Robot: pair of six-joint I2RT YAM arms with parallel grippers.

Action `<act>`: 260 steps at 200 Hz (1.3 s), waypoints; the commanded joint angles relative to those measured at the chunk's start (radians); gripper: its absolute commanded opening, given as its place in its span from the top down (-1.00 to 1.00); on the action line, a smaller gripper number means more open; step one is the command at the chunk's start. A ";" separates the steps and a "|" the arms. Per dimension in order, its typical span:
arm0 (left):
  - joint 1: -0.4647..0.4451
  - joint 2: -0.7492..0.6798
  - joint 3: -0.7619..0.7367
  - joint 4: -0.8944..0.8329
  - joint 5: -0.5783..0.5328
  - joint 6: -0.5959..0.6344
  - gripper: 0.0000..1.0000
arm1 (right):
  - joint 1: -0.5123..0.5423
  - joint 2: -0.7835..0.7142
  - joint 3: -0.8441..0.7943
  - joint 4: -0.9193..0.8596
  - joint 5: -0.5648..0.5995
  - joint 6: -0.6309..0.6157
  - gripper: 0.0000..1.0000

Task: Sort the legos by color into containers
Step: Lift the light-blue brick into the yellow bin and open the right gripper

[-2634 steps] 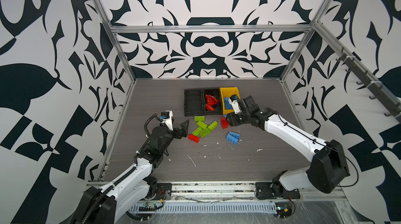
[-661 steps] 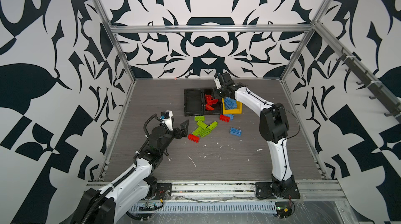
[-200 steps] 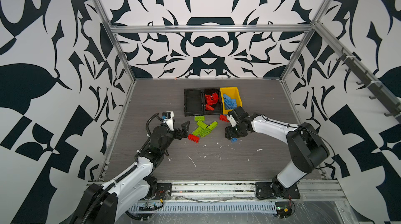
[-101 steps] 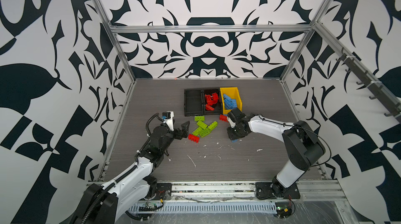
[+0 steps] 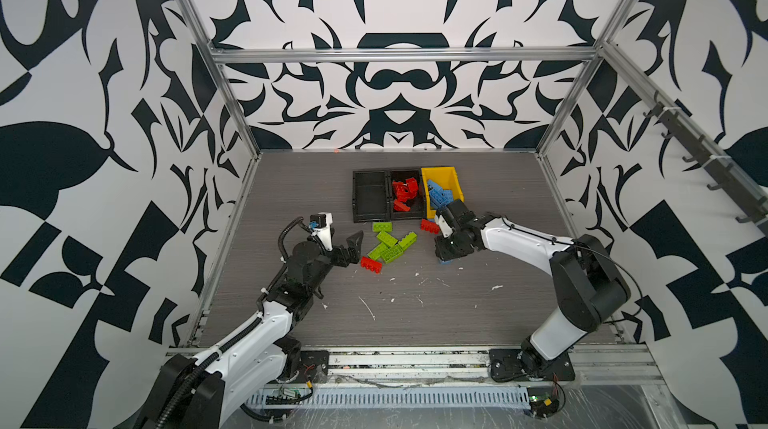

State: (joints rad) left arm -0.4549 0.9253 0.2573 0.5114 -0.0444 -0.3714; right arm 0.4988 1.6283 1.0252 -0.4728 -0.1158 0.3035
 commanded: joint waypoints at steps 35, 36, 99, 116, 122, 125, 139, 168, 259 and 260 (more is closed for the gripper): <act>-0.004 0.006 0.016 0.006 0.002 -0.009 -0.99 | -0.160 -0.017 0.206 0.084 -0.138 -0.048 0.41; -0.004 0.006 0.017 0.006 0.002 -0.010 -0.99 | -0.163 -0.014 0.211 0.084 -0.140 -0.048 0.41; -0.003 -0.016 0.016 -0.004 0.001 -0.005 -0.99 | -0.237 0.222 0.520 0.051 -0.144 -0.105 0.42; -0.004 -0.017 0.015 -0.007 -0.007 -0.002 -0.99 | -0.244 0.279 0.574 0.057 -0.132 -0.108 0.43; -0.004 -0.017 0.013 -0.006 -0.010 -0.001 -0.99 | -0.246 0.298 0.591 0.058 -0.130 -0.107 0.42; -0.003 -0.017 0.014 -0.004 -0.011 -0.001 -0.99 | -0.247 0.309 0.598 0.058 -0.130 -0.105 0.42; -0.004 -0.014 0.011 -0.001 -0.015 0.002 -0.99 | -0.250 0.352 0.643 0.052 -0.131 -0.105 0.42; -0.004 -0.014 0.013 -0.002 -0.015 0.002 -0.99 | -0.256 0.423 0.722 0.042 -0.121 -0.109 0.42; -0.004 -0.008 0.011 0.001 -0.014 0.000 -0.99 | -0.262 0.490 0.782 0.012 -0.138 -0.087 0.24; -0.003 -0.009 0.011 0.002 -0.014 0.000 -1.00 | -0.262 0.489 0.782 0.011 -0.138 -0.087 0.23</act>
State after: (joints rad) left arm -0.4549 0.9203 0.2573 0.5041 -0.0490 -0.3698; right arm 0.2413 2.1540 1.7870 -0.4534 -0.2436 0.2100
